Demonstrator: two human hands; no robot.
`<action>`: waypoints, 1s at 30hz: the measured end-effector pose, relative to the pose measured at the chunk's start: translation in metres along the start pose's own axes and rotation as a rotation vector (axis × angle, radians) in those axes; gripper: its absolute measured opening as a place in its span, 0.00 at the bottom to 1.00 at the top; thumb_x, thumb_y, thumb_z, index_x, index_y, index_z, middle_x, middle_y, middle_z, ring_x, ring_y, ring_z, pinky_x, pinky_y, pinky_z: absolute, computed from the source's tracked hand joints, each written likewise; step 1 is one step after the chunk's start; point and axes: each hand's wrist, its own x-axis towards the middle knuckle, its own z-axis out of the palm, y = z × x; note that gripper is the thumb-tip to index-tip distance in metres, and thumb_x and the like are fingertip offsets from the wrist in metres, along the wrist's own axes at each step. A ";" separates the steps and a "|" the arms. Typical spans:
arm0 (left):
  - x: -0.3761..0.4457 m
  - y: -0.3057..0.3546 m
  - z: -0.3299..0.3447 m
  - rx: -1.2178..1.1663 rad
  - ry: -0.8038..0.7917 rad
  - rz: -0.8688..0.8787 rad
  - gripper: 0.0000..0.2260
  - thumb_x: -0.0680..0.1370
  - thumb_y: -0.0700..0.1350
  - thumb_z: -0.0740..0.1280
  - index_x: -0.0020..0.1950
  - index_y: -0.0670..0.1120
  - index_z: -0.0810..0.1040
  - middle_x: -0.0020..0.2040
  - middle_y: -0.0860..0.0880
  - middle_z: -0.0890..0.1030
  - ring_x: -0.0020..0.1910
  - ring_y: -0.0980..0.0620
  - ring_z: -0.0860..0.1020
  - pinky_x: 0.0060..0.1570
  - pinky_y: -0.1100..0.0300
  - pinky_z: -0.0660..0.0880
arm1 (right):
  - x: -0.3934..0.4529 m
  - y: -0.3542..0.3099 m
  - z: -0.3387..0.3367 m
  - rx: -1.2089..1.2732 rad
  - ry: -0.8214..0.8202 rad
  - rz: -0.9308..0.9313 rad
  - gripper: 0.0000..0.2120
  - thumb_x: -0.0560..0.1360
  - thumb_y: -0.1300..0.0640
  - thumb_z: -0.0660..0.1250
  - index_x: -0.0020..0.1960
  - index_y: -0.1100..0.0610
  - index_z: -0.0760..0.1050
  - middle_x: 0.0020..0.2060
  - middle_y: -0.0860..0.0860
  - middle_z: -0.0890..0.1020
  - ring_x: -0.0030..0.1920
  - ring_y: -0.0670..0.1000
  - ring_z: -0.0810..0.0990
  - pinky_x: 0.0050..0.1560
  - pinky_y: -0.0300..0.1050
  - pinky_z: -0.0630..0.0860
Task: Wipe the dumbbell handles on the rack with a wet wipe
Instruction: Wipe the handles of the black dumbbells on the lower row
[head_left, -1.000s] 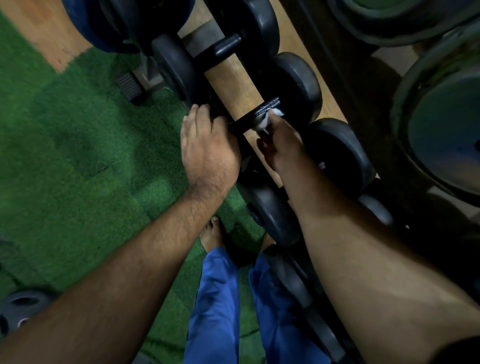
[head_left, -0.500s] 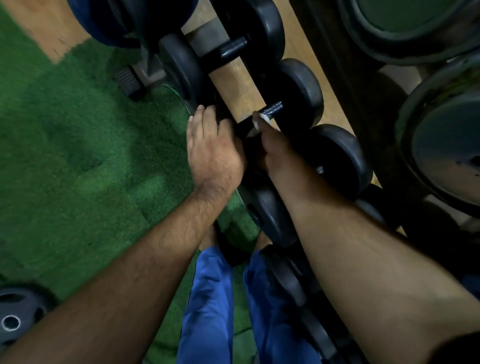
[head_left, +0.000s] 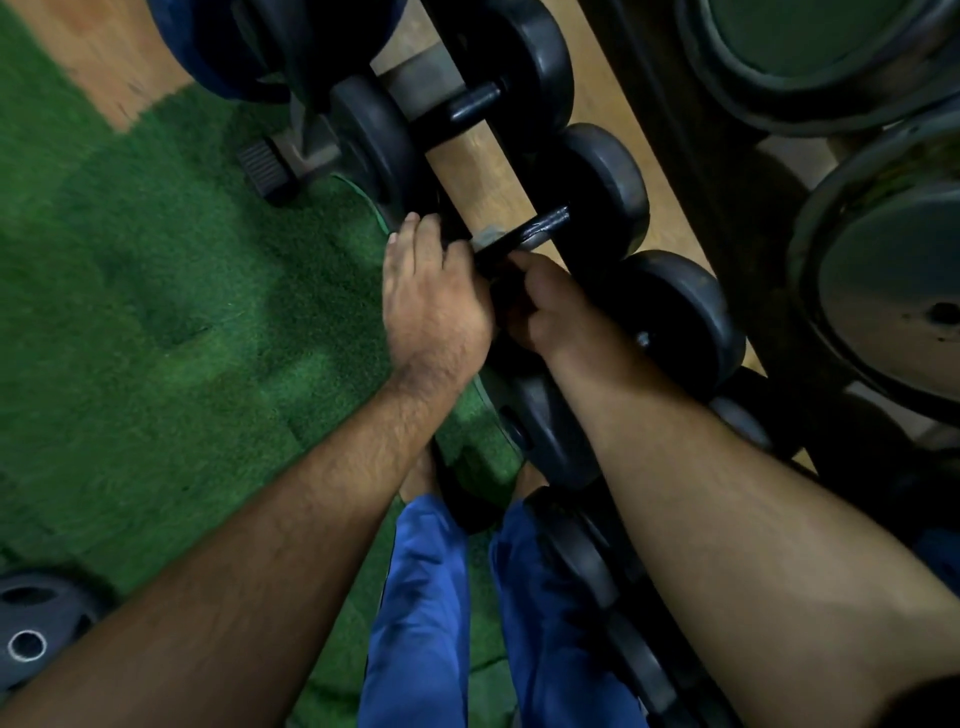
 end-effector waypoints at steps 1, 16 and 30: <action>0.000 0.000 0.000 0.001 -0.004 -0.001 0.11 0.75 0.41 0.61 0.52 0.39 0.80 0.67 0.37 0.74 0.73 0.38 0.67 0.75 0.45 0.59 | 0.000 -0.004 -0.005 -0.034 -0.004 0.006 0.06 0.78 0.60 0.61 0.50 0.59 0.77 0.39 0.57 0.78 0.40 0.55 0.78 0.42 0.46 0.75; 0.002 0.000 -0.008 -0.001 -0.080 -0.013 0.10 0.75 0.38 0.61 0.51 0.40 0.81 0.69 0.37 0.73 0.74 0.39 0.65 0.76 0.45 0.59 | -0.003 -0.016 0.000 -0.133 0.236 -0.014 0.15 0.83 0.59 0.59 0.39 0.62 0.74 0.27 0.57 0.78 0.25 0.52 0.78 0.25 0.40 0.74; 0.022 0.007 -0.009 0.164 -0.235 0.067 0.13 0.75 0.45 0.64 0.56 0.45 0.82 0.61 0.44 0.79 0.72 0.41 0.67 0.77 0.48 0.54 | 0.005 -0.027 -0.028 0.051 0.243 -0.098 0.07 0.79 0.67 0.61 0.44 0.60 0.73 0.38 0.56 0.78 0.30 0.50 0.80 0.24 0.37 0.76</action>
